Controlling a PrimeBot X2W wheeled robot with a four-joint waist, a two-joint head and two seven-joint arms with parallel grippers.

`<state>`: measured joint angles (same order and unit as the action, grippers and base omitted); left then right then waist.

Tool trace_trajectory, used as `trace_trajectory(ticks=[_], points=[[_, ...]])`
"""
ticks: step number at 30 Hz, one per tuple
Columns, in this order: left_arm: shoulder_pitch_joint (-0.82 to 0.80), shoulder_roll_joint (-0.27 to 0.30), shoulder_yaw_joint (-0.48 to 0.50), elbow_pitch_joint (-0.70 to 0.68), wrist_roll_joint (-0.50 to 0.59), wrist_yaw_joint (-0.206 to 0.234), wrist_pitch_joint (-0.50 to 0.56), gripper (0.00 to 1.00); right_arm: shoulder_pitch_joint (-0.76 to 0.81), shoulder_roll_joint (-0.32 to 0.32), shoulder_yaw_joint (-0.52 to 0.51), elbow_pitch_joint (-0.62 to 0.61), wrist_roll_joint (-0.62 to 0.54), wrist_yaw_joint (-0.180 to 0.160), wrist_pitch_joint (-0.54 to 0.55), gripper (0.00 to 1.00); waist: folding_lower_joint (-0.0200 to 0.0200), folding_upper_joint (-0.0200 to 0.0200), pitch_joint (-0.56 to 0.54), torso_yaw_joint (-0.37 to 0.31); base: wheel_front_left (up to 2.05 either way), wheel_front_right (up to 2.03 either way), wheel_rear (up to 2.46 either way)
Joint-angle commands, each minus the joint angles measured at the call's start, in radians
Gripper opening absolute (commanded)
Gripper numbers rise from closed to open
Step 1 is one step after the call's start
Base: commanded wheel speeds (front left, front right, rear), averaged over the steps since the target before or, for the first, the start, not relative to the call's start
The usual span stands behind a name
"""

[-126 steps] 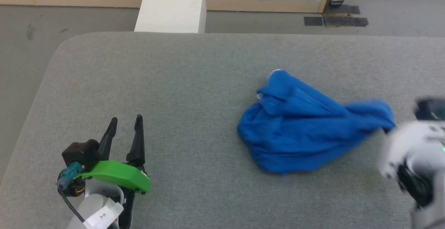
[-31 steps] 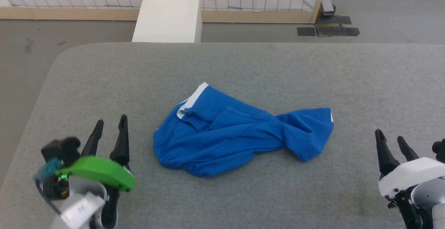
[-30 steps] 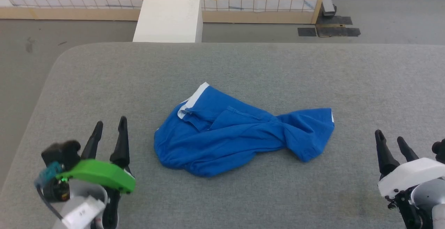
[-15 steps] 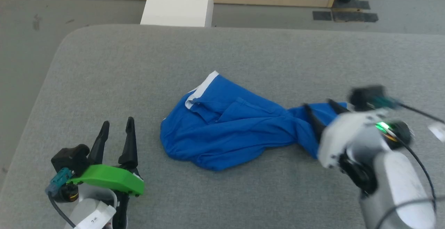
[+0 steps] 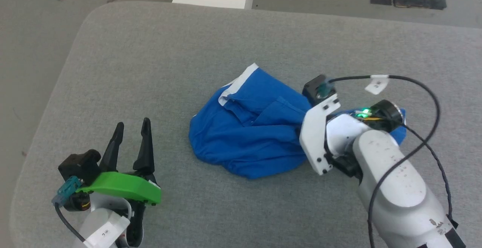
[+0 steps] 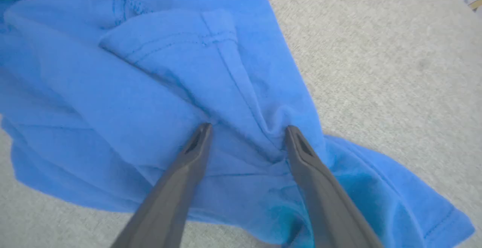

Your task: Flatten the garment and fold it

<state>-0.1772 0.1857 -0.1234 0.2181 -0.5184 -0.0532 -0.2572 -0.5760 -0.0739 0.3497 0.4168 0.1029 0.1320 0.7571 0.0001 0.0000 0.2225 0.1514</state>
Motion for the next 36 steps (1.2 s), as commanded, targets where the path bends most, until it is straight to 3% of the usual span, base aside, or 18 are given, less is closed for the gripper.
trace_trajectory(ticks=[1, 4, 5, 6, 7, 11, 17, 19, 22, 27, 34, 35, 36], points=[[-0.02, -0.007, 0.007, 0.002, 0.012, -0.008, -0.004, 1.0, -0.02, -0.009, 0.02, 0.016, 0.009, -0.001, 0.007, 1.0, -0.0001, 0.0, 0.007, 0.008, 0.0, 0.0, 0.0], [-0.021, -0.014, 0.017, 0.006, 0.019, -0.015, -0.004, 1.0, -0.028, -0.016, 0.044, 0.039, 0.031, -0.001, 0.011, 1.0, -0.0001, 0.0, 0.009, 0.008, 0.0, 0.0, 0.0], [-0.021, -0.016, 0.019, 0.008, 0.021, -0.017, -0.004, 1.0, -0.029, -0.017, 0.047, 0.046, 0.037, -0.001, 0.013, 0.67, -0.0001, 0.0, 0.009, 0.008, 0.0, 0.0, 0.0], [-0.022, -0.018, 0.021, 0.01, 0.023, -0.019, -0.004, 1.0, -0.031, -0.018, 0.049, 0.049, 0.044, -0.001, 0.007, 0.25, -0.0001, 0.0, 0.008, 0.007, 0.0, 0.0, 0.0], [-0.021, -0.019, 0.024, 0.01, 0.025, -0.02, -0.004, 1.0, -0.033, -0.019, 0.047, 0.049, 0.048, -0.001, -0.004, 0.0, -0.0001, 0.0, 0.007, 0.006, 0.0, 0.0, 0.0], [-0.019, -0.023, 0.037, 0.013, 0.029, -0.026, -0.004, 1.0, -0.042, -0.016, 0.018, 0.044, 0.067, -0.001, -0.057, 0.0, -0.0001, 0.0, 0.001, -0.005, 0.0, 0.0, 0.0], [-0.01, -0.025, 0.046, 0.021, 0.034, -0.032, -0.004, 1.0, -0.031, -0.005, -0.111, 0.004, 0.091, -0.001, -0.129, 0.0, -0.0001, 0.0, -0.024, -0.03, 0.0, 0.0, 0.0], [-0.007, -0.026, 0.047, 0.025, 0.033, -0.033, -0.004, 1.0, -0.009, -0.003, -0.178, -0.024, 0.09, -0.001, -0.149, 0.0, -0.0001, 0.0, -0.033, -0.038, 0.0, 0.0, 0.0], [0.0, -0.026, 0.046, 0.03, 0.032, -0.034, -0.004, 1.0, 0.074, 0.006, -0.361, -0.111, 0.083, -0.001, -0.188, 0.0, -0.0001, 0.0, -0.053, -0.056, 0.0, 0.0, 0.0], [0.007, -0.025, 0.039, 0.033, 0.029, -0.034, -0.001, 1.0, 0.244, 0.021, -0.566, -0.229, 0.079, -0.001, -0.159, 0.0, -0.0001, 0.0, -0.072, -0.077, 0.0, 0.0, 0.0], [0.009, -0.025, 0.028, 0.033, 0.024, -0.034, 0.006, 1.0, 0.503, 0.023, -0.64, -0.286, 0.197, -0.001, -0.052, 0.0, -0.0001, 0.0, -0.082, -0.096, 0.0, 0.0, 0.0], [0.009, -0.024, 0.027, 0.034, 0.024, -0.033, 0.007, 1.0, 0.516, 0.023, -0.637, -0.295, 0.213, -0.001, -0.06, 0.14, -0.0001, 0.0, -0.084, -0.099, 0.0, 0.0, 0.0], [0.01, -0.023, 0.027, 0.034, 0.023, -0.033, 0.007, 1.0, 0.524, 0.023, -0.636, -0.305, 0.221, -0.001, -0.075, 0.42, -0.0001, 0.0, -0.085, -0.103, 0.0, 0.0, 0.0]])
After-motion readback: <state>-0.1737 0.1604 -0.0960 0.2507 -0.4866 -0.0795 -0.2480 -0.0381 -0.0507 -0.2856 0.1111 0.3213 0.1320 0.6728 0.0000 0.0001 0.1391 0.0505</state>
